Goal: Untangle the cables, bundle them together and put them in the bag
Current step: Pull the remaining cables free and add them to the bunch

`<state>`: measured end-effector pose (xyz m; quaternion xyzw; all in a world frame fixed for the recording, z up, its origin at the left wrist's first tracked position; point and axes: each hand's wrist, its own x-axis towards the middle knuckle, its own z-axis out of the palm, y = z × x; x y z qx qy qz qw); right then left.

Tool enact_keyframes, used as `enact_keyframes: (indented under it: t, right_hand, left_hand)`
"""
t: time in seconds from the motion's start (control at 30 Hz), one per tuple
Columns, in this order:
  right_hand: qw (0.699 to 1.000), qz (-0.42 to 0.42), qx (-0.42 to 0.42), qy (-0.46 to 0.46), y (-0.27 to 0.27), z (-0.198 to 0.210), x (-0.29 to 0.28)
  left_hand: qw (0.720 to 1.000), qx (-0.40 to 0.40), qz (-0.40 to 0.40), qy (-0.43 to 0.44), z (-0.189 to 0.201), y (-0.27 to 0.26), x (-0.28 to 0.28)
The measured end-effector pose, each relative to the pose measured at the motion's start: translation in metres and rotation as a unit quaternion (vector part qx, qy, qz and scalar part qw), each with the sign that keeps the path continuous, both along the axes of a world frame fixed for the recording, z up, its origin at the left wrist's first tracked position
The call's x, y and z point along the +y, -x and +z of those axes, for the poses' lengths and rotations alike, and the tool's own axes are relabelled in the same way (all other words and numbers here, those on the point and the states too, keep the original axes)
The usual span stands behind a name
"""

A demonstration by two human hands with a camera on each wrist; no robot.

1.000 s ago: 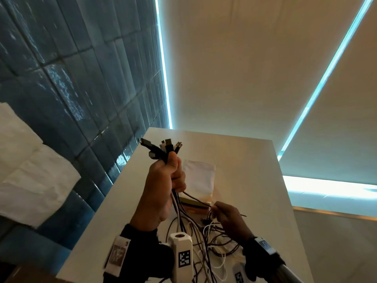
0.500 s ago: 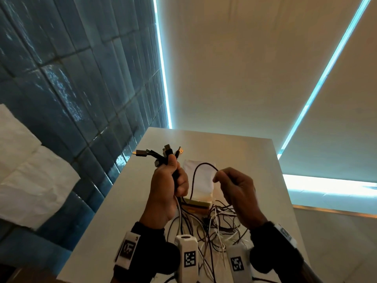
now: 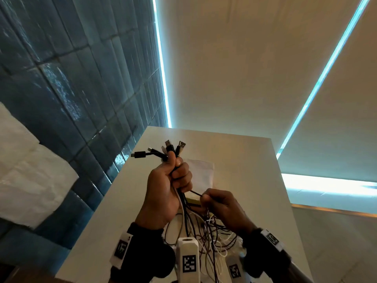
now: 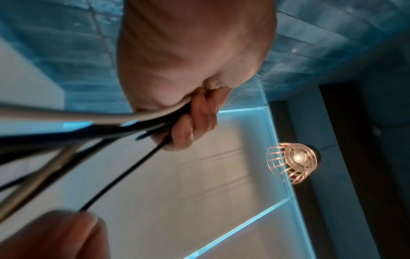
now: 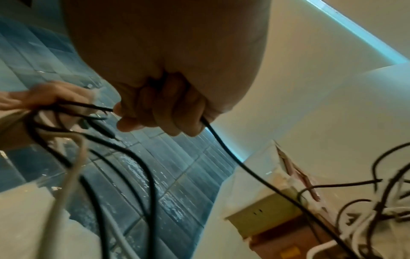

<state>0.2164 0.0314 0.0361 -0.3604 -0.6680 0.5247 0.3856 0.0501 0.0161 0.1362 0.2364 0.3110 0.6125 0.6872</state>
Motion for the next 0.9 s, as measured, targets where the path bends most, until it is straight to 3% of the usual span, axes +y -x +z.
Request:
enact_keyframes:
  t: [0.27, 0.7, 0.8, 0.9]
  right_hand:
    - [0.999, -0.007, -0.041, 0.017, 0.0, -0.043, 0.019]
    - [0.985, -0.087, -0.14, 0.056, -0.021, -0.108, 0.042]
    - [0.976, -0.129, -0.158, 0.075, -0.026, -0.105, 0.038]
    - [0.965, -0.223, -0.114, 0.079, -0.024, -0.071, 0.036]
  left_hand:
    - [0.996, 0.072, 0.042, -0.022, -0.001, 0.008, -0.002]
    - [0.996, 0.065, 0.004, -0.065, 0.006, 0.028, -0.008]
    - [0.996, 0.068, 0.021, -0.046, 0.006, 0.03, -0.007]
    - [0.994, 0.105, 0.035, -0.016, 0.005, 0.026, -0.002]
